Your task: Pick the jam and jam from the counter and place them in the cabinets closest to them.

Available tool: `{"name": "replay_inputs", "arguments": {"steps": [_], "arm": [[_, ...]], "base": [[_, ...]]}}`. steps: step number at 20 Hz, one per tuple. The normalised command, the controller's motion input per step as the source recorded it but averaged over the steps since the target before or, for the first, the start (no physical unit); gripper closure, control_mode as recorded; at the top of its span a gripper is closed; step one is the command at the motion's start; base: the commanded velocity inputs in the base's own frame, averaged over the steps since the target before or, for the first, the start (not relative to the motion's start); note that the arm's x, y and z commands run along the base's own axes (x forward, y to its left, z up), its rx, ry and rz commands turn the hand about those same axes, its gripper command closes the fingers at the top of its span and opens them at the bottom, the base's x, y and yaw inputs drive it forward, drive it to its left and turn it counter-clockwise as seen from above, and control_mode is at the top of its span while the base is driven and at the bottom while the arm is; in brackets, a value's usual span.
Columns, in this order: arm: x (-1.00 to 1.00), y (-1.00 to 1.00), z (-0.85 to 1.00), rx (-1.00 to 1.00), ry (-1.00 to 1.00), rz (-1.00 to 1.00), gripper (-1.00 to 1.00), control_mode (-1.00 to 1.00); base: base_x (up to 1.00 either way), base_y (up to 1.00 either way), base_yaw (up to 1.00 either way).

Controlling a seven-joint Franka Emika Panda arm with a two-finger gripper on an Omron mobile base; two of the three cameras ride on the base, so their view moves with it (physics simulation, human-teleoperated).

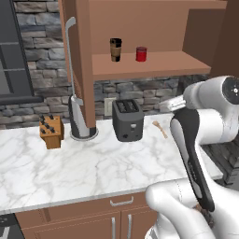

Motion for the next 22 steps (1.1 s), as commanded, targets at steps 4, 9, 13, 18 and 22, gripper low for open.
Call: {"name": "replay_inputs", "arguments": {"steps": [4, 9, 13, 18, 22], "arm": [[-0.14, 0.0, -0.08, -0.01, -0.01, 0.01, -1.0, -1.0], [0.0, 0.0, 0.0, 0.0, 0.0, 0.0, -1.0, -1.0], [0.0, 0.0, 0.0, 0.0, 0.0, 0.0, -1.0, 1.0], [0.0, 0.0, 0.0, 0.0, 0.0, 0.0, -1.0, 1.0], [0.0, 0.0, 0.0, 0.0, 0.0, 0.0, -1.0, 1.0]], "base": [[0.0, 0.0, 0.0], [0.0, 0.0, 0.0], [-0.19, 0.0, 0.01], [-0.54, 0.0, 0.02], [-0.56, 0.0, 0.01]]}}
